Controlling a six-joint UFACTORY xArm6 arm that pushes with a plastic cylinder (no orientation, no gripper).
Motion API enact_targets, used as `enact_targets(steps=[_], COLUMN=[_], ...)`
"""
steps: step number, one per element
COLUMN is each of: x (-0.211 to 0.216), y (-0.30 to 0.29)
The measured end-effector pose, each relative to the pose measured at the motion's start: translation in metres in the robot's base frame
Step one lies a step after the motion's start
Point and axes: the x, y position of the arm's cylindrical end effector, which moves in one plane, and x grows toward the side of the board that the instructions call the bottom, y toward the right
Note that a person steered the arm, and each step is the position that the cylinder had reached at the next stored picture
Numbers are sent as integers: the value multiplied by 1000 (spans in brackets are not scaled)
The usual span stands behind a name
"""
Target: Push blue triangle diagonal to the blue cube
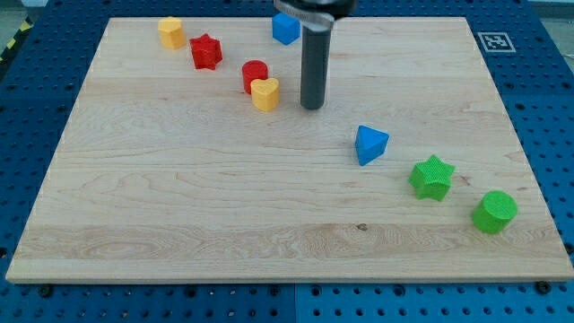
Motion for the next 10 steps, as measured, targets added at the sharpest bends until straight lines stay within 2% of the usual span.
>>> enact_targets(steps=[1, 2, 3, 4, 8, 10], x=[46, 53, 85, 94, 85, 54], y=[-2, -1, 24, 32, 75, 90])
